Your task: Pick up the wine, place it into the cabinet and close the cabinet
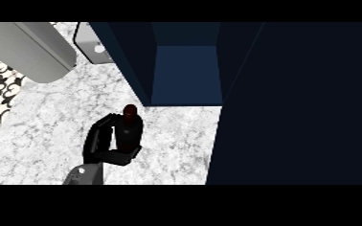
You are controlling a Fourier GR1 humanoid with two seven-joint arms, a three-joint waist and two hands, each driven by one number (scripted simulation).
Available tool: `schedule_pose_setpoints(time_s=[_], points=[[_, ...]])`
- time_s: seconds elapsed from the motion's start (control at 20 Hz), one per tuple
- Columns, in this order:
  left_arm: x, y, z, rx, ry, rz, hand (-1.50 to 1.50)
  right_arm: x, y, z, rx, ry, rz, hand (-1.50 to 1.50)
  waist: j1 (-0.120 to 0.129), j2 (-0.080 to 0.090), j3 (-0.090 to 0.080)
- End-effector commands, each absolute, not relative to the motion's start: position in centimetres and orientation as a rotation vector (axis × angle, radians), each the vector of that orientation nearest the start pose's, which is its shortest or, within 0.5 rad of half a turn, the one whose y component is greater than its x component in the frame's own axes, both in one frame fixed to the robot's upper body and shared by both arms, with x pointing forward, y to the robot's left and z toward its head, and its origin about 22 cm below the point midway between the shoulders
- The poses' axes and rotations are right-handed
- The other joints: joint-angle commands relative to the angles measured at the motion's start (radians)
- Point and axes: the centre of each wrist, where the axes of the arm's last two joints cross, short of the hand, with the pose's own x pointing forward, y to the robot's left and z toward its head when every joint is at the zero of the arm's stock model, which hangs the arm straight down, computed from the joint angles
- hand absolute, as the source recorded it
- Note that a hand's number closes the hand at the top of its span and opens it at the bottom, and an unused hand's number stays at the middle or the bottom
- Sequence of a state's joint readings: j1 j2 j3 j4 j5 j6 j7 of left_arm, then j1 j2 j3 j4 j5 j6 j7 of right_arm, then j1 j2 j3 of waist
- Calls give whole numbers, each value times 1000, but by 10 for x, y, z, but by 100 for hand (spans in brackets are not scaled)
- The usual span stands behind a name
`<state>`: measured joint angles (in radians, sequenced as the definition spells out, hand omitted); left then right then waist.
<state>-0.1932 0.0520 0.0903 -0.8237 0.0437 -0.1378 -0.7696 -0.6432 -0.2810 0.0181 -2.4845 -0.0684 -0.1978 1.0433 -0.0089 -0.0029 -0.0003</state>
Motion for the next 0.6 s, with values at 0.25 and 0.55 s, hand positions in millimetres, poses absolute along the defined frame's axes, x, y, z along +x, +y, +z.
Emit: schedule_pose_setpoints(time_s=[0.25, 0.55], points=[[258, 228, -104, -112, -1919, 15, 150, 136, -203, 286, 183, -2001, 239, -150, 10, -1, 1], [264, 192, -64, -158, -1999, -31, 150, 137, -207, 292, 156, -1994, 267, -150, 11, -6, 1]])
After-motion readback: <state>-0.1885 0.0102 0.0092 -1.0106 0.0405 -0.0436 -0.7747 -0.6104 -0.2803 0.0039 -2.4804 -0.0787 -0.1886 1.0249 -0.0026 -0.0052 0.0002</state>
